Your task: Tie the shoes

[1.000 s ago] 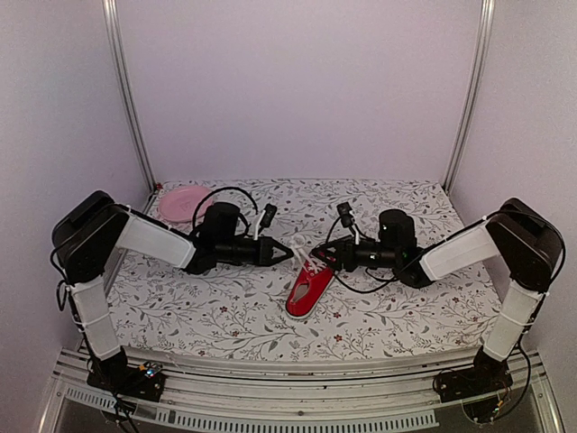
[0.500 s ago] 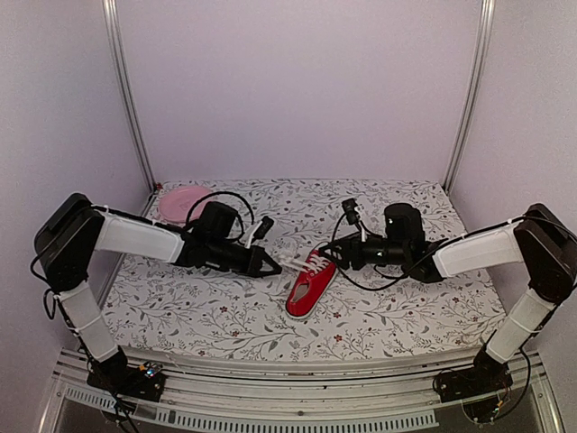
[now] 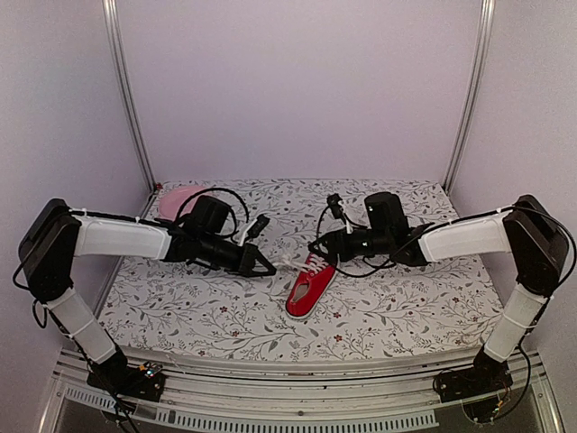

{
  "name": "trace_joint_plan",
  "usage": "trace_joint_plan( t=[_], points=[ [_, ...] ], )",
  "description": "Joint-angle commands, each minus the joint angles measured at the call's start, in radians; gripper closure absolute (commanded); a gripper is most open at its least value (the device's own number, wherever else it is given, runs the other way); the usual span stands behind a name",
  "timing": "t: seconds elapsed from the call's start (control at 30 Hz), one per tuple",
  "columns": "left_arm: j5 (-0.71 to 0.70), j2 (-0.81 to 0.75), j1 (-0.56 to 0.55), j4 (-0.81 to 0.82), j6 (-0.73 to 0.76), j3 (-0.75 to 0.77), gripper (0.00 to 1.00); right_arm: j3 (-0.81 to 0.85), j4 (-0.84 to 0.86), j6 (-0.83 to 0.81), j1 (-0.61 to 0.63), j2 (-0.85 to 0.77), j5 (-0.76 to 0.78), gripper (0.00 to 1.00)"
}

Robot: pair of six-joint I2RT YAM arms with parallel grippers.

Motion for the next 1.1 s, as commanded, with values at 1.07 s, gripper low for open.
trace_joint_plan(
  t=[1.07],
  points=[
    [-0.037, 0.086, -0.044, 0.109, -0.022, -0.138, 1.00, 1.020, -0.700, -0.100, 0.138, 0.803, 0.431, 0.74]
  ],
)
